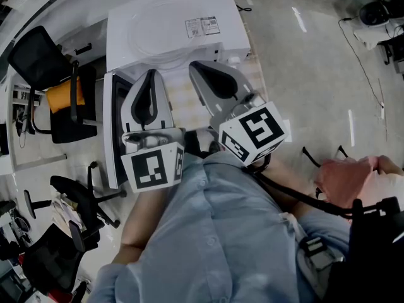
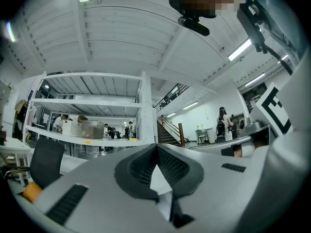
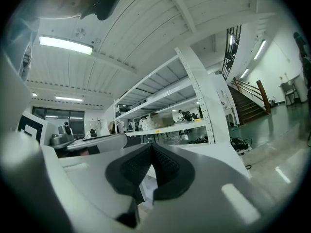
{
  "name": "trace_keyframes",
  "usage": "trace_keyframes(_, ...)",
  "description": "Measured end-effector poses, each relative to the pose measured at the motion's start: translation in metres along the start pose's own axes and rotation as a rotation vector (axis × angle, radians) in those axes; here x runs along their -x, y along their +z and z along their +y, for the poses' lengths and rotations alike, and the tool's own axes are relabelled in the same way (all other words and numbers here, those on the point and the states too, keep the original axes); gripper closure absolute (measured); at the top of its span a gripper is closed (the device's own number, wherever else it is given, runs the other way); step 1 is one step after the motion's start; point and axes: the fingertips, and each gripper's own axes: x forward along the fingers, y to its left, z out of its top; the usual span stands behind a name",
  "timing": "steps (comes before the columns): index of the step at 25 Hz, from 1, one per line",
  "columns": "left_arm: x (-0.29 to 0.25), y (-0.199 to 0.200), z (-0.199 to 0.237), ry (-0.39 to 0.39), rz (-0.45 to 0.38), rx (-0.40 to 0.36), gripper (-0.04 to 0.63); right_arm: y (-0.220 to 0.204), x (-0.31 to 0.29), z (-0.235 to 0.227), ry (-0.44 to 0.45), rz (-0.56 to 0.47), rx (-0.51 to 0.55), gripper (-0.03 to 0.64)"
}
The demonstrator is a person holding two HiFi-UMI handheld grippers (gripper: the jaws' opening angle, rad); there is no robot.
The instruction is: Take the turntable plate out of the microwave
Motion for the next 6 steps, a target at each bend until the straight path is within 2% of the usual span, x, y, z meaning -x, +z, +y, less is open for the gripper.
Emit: trace_keyframes(6,-0.0041,-0.0042,0.0012,0.004,0.008,0.01,0.588,-0.0026,-0.002,-0.005,-0.009,0.001,-0.015,0.617)
